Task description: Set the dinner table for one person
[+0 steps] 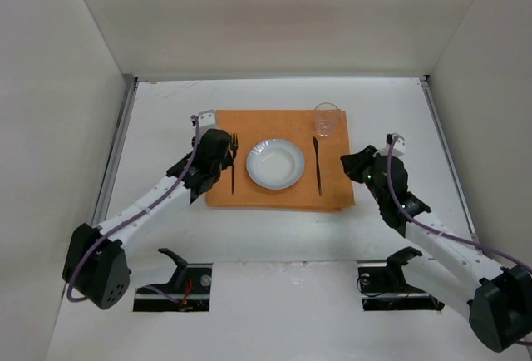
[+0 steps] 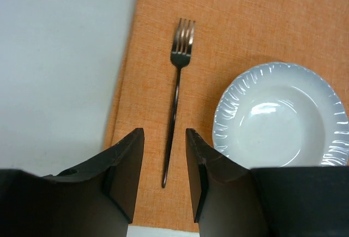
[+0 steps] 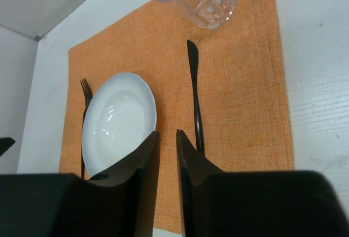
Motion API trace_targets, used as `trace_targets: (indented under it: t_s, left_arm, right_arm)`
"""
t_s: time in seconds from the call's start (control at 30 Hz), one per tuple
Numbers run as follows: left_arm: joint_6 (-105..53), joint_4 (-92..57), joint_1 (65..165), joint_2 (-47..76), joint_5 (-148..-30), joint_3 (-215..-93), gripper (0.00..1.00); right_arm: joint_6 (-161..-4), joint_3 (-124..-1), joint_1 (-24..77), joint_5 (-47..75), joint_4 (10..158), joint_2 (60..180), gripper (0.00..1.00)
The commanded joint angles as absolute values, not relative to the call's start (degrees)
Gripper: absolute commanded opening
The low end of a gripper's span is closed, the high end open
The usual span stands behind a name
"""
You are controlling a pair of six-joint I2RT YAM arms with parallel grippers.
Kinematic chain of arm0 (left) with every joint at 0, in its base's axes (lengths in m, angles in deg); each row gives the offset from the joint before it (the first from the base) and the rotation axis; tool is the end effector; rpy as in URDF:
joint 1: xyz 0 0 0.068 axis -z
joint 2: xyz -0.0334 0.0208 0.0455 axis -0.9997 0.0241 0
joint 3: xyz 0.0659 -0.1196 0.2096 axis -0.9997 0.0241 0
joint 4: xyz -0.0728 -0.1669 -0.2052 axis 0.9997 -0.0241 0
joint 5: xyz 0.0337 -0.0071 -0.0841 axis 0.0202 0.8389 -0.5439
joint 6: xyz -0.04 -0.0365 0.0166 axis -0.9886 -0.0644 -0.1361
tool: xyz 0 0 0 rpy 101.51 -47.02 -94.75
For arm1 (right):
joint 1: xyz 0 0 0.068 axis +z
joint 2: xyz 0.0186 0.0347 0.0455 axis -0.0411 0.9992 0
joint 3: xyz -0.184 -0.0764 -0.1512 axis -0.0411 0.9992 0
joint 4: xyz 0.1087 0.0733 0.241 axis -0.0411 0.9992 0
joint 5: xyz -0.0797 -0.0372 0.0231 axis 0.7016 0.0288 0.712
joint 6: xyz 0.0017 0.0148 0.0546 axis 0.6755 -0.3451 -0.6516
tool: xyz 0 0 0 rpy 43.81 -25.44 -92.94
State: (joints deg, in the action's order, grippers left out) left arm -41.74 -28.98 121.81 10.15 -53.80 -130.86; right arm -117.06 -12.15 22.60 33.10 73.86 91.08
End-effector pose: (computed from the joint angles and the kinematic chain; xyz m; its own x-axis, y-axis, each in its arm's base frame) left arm 0.2582 -0.1475 0.2438 -0.4609 -0.1897 -0.8669 -0.0536 0.9811 -0.1862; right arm 0.2190 0.0934 0.2064 -0.3656 0.5450 -0.7545 -0.0051 0.8094 0.5872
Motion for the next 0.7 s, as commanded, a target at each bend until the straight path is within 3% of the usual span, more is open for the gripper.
trace_targets:
  t_s: [0.0, 0.17, 0.33, 0.43, 0.67]
  left_arm:
    - [-46.37, -30.24, 119.43, 5.06, -55.01, -126.17, 0.34]
    - [-50.77, -31.13, 112.41, -6.10, -55.79, -117.21, 0.37]
    - [-52.45, -35.16, 105.20, -13.50, -59.66, -112.10, 0.39]
    - [-54.81, -36.84, 103.17, -16.04, -60.10, -109.38, 0.41]
    - [-57.54, -35.70, 97.90, -17.54, -63.08, -105.34, 0.42]
  right_arm:
    - [-117.33, -11.75, 21.07, 36.37, 70.65, 87.31, 0.20]
    - [-118.03, -10.70, 19.84, 37.43, 70.31, 87.21, 0.21]
    - [-119.61, -9.90, 18.96, 39.27, 69.16, 89.59, 0.41]
    - [-120.41, -8.85, 18.78, 40.67, 68.64, 88.45, 0.48]
    - [-121.29, -7.00, 17.46, 42.18, 67.32, 86.34, 0.52]
